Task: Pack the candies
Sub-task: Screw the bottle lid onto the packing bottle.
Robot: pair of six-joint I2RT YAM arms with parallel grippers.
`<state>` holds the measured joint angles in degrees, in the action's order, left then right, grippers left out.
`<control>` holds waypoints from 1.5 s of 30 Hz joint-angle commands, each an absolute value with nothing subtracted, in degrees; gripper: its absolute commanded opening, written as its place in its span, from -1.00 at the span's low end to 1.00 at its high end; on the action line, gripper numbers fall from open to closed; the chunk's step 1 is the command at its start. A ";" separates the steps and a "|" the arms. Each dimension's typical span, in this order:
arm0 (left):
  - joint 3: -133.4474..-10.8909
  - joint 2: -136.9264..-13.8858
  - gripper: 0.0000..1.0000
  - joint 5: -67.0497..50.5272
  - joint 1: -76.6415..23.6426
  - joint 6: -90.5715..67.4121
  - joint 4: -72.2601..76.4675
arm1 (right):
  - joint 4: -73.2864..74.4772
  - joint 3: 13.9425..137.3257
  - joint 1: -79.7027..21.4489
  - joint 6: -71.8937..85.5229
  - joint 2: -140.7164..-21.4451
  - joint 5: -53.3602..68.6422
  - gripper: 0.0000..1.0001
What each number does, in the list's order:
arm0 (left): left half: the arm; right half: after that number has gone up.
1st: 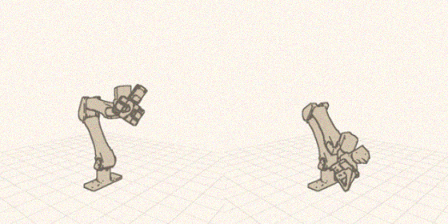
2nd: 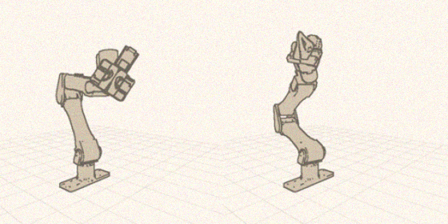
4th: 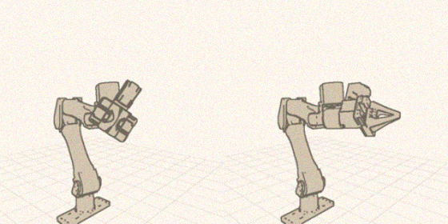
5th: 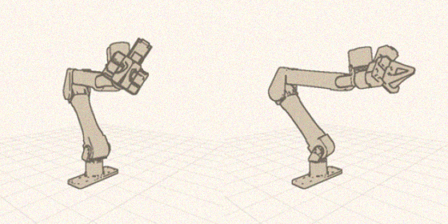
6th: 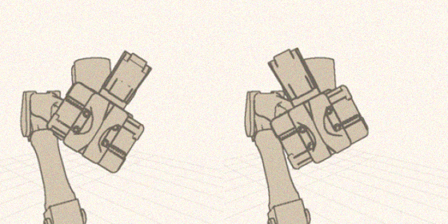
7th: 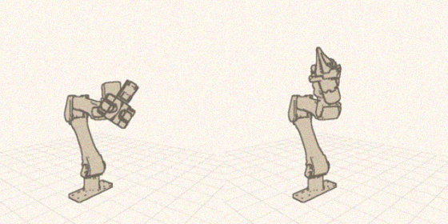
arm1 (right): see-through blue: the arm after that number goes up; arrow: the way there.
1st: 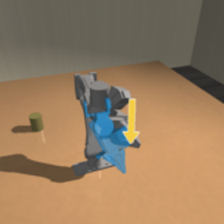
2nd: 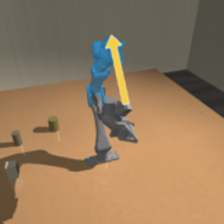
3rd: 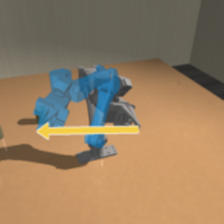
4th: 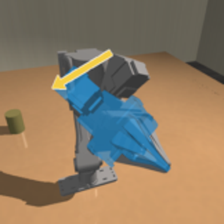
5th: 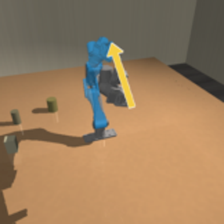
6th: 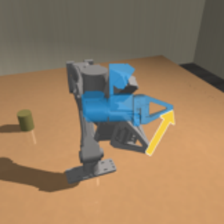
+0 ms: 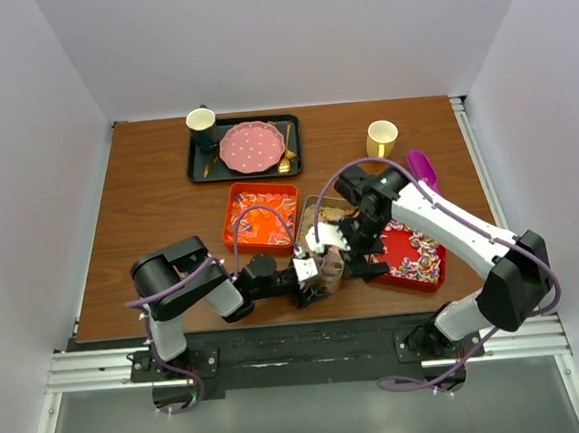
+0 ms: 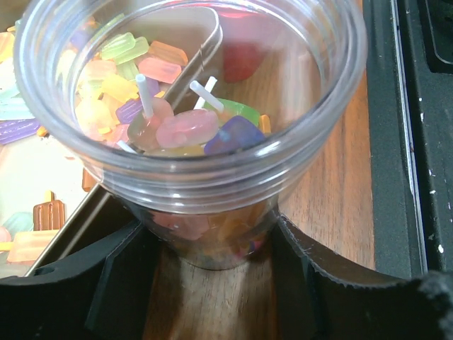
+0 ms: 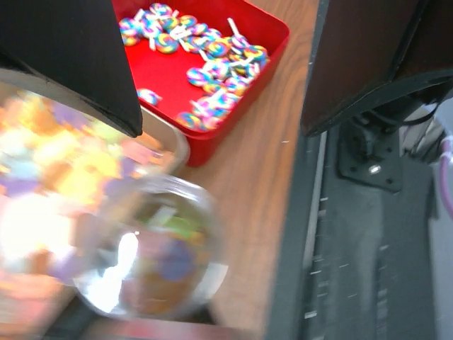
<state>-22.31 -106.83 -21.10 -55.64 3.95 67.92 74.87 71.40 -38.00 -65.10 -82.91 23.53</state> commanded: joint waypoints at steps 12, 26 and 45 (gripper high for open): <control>-22.76 -108.46 -1.00 -20.13 -55.20 3.25 61.43 | 75.94 82.54 -42.62 -69.17 -91.76 34.45 0.97; -22.41 -108.72 -1.00 -19.42 -53.62 0.88 62.49 | 74.80 74.89 -43.42 -65.66 -86.58 30.50 0.97; -23.03 -109.25 -1.00 -20.39 -52.91 0.79 61.52 | 77.35 72.50 -40.80 -59.86 -80.59 27.07 0.95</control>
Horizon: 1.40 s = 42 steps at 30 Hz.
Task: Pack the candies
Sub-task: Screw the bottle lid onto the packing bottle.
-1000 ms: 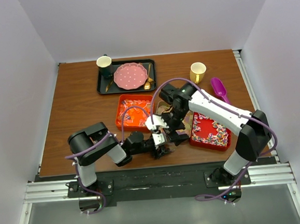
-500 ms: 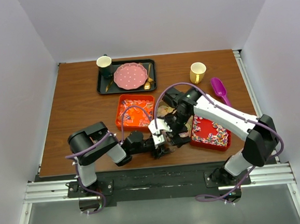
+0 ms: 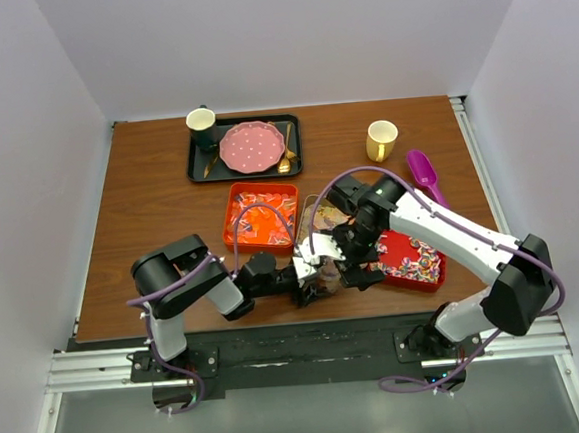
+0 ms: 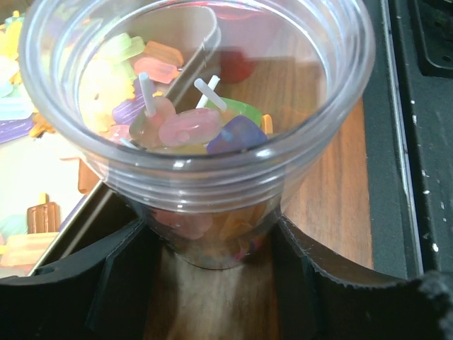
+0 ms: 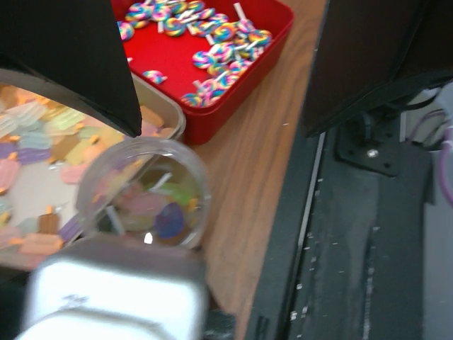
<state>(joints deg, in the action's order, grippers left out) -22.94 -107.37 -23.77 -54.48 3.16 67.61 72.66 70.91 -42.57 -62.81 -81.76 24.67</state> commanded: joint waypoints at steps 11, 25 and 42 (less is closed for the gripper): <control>-23.55 -109.60 -1.00 -22.06 -53.09 1.23 60.82 | 71.02 81.82 -38.32 -64.23 -88.76 30.06 0.96; -23.55 -109.60 -1.00 -21.97 -53.09 1.32 60.82 | 72.42 81.21 -42.28 -75.23 -92.46 31.03 0.83; -23.73 -109.78 -1.00 -22.32 -52.91 0.97 60.56 | 60.13 69.72 -42.45 -59.43 -85.97 28.48 0.08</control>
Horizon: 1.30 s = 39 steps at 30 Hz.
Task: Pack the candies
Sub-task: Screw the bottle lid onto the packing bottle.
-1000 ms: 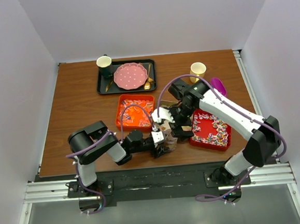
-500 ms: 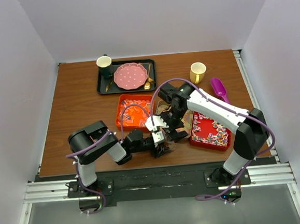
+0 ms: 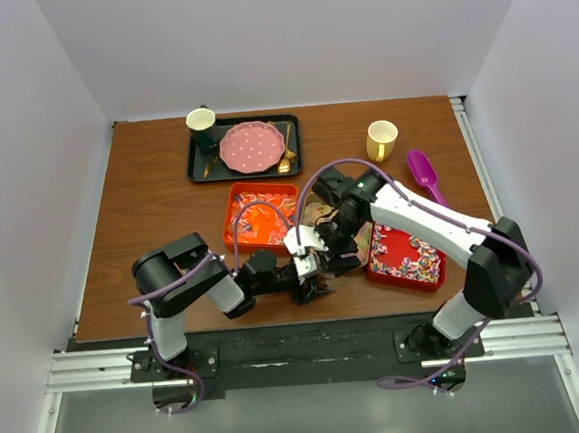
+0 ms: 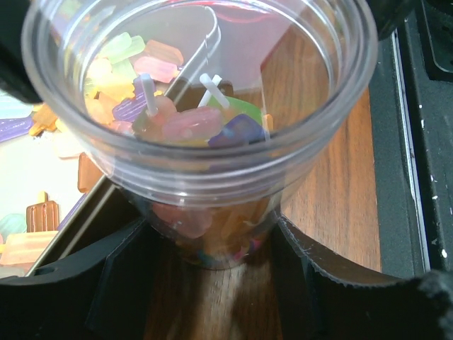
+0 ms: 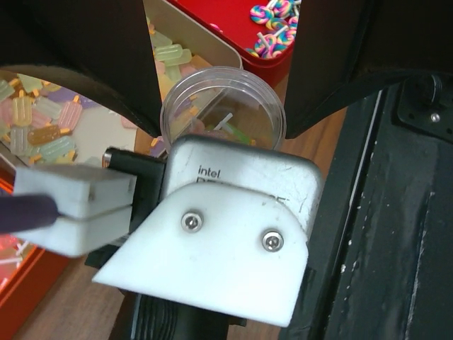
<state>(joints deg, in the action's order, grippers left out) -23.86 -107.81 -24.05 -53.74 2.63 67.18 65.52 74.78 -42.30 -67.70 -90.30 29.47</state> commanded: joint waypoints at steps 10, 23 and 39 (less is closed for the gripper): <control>-23.64 -109.16 -1.00 -22.15 -52.91 1.41 60.03 | 48.79 64.07 -42.54 -29.99 -80.42 25.84 0.08; -24.08 -109.69 -1.00 -23.29 -52.91 1.67 59.68 | 63.80 73.82 -37.36 -36.99 -75.06 27.51 0.90; -24.43 -110.04 -1.00 -23.29 -52.91 1.76 59.06 | 73.62 83.04 -37.79 -72.85 -91.03 34.62 0.97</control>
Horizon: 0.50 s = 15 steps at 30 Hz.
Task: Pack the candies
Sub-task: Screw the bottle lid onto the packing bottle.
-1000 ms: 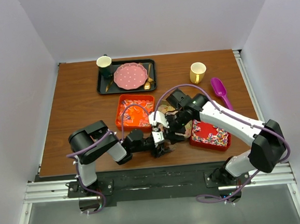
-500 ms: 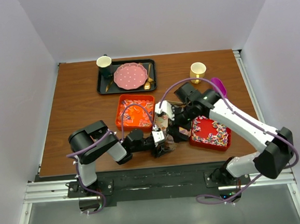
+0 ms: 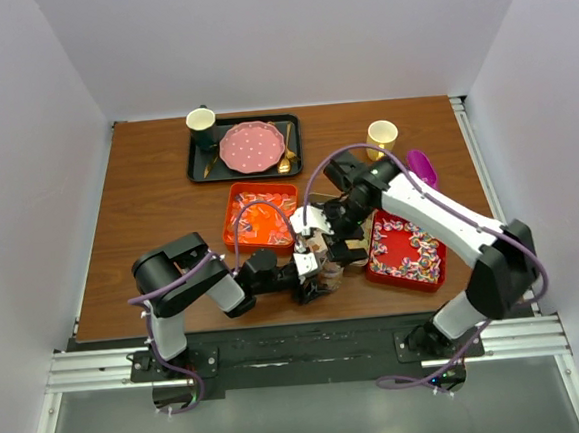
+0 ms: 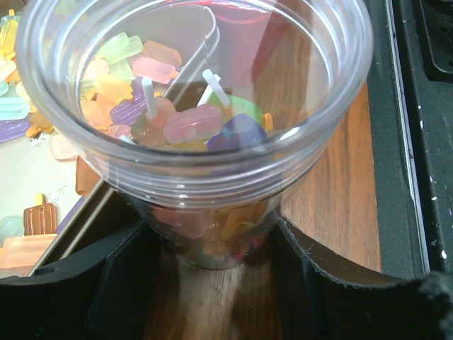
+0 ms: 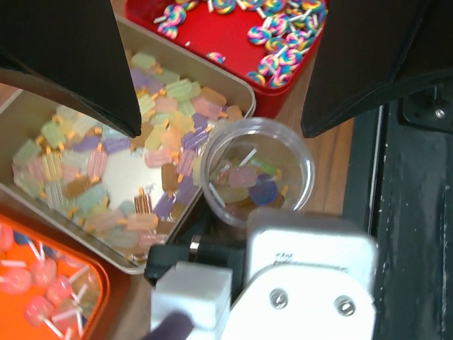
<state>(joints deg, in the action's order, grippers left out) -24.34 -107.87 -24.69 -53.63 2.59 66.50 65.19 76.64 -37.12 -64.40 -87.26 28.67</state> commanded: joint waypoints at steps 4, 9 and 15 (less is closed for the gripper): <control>-24.43 -110.04 -1.00 -22.85 -52.91 1.76 59.24 | 78.39 84.29 -38.41 -74.88 -93.16 36.91 0.97; -24.61 -110.48 -1.00 -22.85 -52.73 1.41 59.33 | 79.28 81.04 -39.99 -76.12 -91.15 36.12 0.97; -24.78 -110.65 -1.00 -22.85 -52.29 0.97 59.15 | 78.84 78.58 -40.08 -74.45 -90.53 35.43 0.97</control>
